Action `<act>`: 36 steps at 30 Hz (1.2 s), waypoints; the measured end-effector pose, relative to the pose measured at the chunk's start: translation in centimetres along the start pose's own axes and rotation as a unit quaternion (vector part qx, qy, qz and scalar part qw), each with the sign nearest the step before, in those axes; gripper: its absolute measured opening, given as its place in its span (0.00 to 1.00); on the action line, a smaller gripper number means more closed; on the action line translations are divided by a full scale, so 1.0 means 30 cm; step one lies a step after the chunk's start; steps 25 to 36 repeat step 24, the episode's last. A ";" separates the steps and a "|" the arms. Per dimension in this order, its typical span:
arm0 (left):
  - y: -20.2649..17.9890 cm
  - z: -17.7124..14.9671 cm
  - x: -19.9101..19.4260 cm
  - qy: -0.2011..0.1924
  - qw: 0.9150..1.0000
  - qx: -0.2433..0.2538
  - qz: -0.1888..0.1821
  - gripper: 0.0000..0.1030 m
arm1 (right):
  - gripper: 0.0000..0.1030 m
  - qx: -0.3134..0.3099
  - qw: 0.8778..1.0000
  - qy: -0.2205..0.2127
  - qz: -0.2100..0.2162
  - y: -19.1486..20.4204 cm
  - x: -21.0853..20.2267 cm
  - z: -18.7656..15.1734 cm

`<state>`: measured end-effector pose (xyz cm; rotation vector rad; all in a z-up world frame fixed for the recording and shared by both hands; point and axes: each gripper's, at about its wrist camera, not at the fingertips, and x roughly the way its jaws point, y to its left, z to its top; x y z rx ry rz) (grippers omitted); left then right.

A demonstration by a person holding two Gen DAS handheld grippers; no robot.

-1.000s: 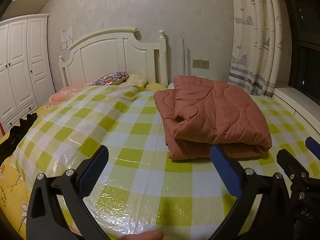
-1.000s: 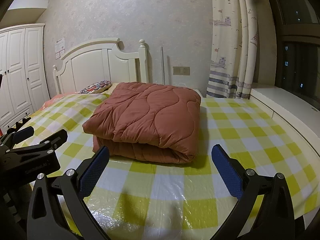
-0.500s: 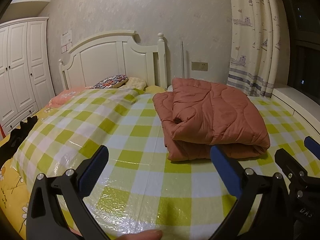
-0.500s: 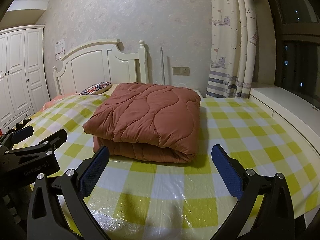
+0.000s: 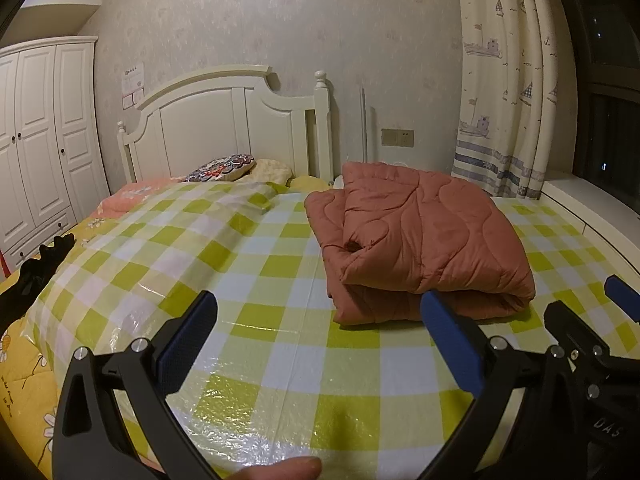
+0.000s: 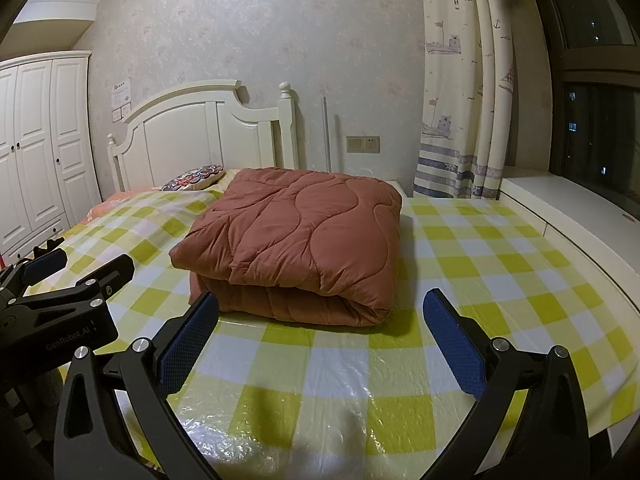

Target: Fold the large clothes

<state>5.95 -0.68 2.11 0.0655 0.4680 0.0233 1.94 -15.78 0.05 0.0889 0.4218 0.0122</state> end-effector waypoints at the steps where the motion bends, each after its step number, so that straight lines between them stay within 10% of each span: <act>1: 0.000 0.001 -0.002 -0.001 1.000 0.000 0.000 0.98 | 0.95 0.000 1.000 0.000 0.000 0.000 0.000 0.000; 16: -0.020 -0.037 0.008 -0.022 1.000 -0.003 -0.022 0.98 | 0.95 -0.002 1.000 0.020 0.011 -0.017 0.030 -0.023; 20: 0.079 0.025 0.172 0.049 0.998 0.017 -0.038 0.98 | 0.95 -0.010 0.999 0.035 0.007 -0.107 0.064 0.020; 24: 0.326 0.170 0.411 0.074 0.994 0.018 0.073 0.98 | 0.95 -0.013 0.997 0.043 -0.069 -0.392 0.106 0.150; 36: 0.326 0.170 0.411 0.074 0.994 0.018 0.073 0.98 | 0.95 -0.013 0.997 0.043 -0.069 -0.392 0.106 0.150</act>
